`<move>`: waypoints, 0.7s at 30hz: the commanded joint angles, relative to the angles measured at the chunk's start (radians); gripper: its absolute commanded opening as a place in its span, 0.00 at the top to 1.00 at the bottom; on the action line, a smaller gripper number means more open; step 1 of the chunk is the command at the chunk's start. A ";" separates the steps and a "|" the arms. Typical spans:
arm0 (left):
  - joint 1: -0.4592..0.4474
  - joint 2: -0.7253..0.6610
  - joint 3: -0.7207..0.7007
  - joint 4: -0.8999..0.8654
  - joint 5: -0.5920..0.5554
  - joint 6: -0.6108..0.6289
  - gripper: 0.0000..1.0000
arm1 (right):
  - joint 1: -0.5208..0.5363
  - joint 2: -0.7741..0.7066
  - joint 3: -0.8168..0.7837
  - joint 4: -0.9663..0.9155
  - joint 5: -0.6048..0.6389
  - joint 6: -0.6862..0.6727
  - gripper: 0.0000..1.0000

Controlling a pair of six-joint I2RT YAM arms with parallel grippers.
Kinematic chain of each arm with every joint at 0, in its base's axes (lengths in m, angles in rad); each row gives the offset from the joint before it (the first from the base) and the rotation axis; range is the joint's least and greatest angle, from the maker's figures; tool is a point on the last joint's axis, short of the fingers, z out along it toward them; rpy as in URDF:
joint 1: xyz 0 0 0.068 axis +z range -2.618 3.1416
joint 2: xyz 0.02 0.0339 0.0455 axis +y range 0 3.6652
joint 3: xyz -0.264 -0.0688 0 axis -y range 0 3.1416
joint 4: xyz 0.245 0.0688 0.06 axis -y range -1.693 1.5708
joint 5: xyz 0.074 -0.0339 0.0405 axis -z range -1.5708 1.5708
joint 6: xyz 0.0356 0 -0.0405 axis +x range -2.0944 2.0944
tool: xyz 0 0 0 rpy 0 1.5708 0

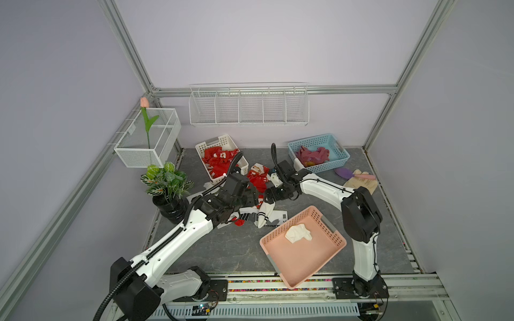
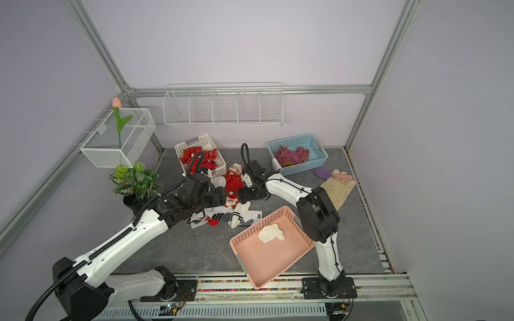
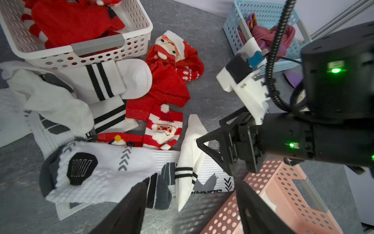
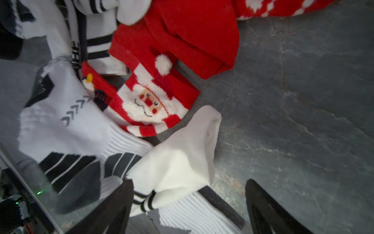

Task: Sort the socks into the basket by color
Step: Pick up the sock from the center of the board.

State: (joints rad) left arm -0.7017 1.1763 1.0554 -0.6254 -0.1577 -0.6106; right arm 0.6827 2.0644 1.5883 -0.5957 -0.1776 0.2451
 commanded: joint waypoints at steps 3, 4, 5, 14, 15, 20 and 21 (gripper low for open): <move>-0.003 -0.059 -0.046 -0.020 -0.022 -0.039 0.34 | 0.023 0.073 0.017 0.002 0.033 -0.004 0.11; -0.004 -0.063 -0.053 -0.017 -0.023 -0.039 0.34 | 0.024 0.079 0.010 0.017 0.028 0.001 0.08; -0.004 -0.067 -0.058 -0.011 -0.024 -0.041 0.34 | 0.023 0.086 0.007 0.025 0.024 0.003 0.02; -0.003 -0.070 -0.070 0.010 -0.029 -0.034 0.34 | 0.023 0.062 0.019 0.036 0.013 0.004 0.72; -0.003 -0.066 -0.071 0.013 -0.028 -0.035 0.34 | 0.023 0.053 0.019 0.036 0.015 0.003 0.79; -0.004 -0.059 -0.064 0.016 -0.018 -0.037 0.34 | 0.021 0.004 0.042 0.030 0.003 -0.001 0.93; -0.004 -0.059 -0.064 0.016 -0.020 -0.038 0.34 | 0.021 -0.015 0.042 0.031 0.002 -0.004 0.93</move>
State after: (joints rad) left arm -0.7017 1.1133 0.9939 -0.6155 -0.1638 -0.6292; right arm 0.7067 2.1326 1.6024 -0.5621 -0.1589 0.2512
